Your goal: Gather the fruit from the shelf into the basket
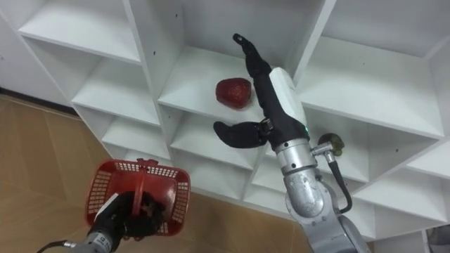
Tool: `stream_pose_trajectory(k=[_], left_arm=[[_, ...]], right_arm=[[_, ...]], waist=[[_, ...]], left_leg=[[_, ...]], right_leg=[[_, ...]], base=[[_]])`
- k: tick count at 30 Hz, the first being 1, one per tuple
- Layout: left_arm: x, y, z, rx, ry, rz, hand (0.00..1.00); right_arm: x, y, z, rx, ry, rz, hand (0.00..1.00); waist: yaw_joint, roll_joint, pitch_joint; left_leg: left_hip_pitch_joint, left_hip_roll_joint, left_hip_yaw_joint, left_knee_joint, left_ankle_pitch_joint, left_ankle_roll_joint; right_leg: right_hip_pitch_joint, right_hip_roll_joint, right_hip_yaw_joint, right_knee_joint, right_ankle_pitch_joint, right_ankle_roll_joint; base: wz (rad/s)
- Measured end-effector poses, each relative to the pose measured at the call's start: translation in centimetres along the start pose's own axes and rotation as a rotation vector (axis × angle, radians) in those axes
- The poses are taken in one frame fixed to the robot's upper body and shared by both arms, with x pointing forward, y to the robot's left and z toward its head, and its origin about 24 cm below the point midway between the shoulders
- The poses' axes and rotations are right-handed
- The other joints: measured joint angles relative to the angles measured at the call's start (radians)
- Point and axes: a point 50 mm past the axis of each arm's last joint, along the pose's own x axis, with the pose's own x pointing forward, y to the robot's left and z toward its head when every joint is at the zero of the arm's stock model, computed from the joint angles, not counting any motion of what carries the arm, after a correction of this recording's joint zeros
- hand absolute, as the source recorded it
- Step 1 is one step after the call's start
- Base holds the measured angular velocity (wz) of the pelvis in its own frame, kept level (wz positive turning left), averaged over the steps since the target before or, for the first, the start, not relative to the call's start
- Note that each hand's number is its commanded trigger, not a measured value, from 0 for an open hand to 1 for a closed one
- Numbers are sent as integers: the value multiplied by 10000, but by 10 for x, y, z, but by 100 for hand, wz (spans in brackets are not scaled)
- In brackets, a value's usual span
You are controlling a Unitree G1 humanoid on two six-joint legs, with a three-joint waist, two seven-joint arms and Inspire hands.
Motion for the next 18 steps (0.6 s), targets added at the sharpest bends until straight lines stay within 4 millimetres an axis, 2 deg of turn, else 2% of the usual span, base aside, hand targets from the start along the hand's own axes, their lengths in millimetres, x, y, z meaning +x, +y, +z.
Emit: stream_pose_trajectory(k=[7, 11, 18], left_arm=[[-1, -4, -9, 28, 449, -315, 100], [-1, -2, -9, 46, 483, -298, 100], [0, -2, -7, 70, 410, -337, 100]], right_arm=[[11, -1, -11, -13, 398, -130, 0], [24, -4, -14, -112, 430, -261, 0], [33, -7, -19, -305, 545, -439, 0]], waist=[[180, -115, 81], [188, -128, 87], [220, -147, 96]], left_leg=[[-23, -1, -117, 78, 3, 4], [-79, -2, -149, 82, 3, 7], [-190, -2, -158, 247, 4, 8]], right_leg=[[2, -61, -112, -1, 2, 4], [2, -82, -208, 1, 1, 9], [3, -127, -249, 1, 1, 10]], base=[[2], [7], [6]])
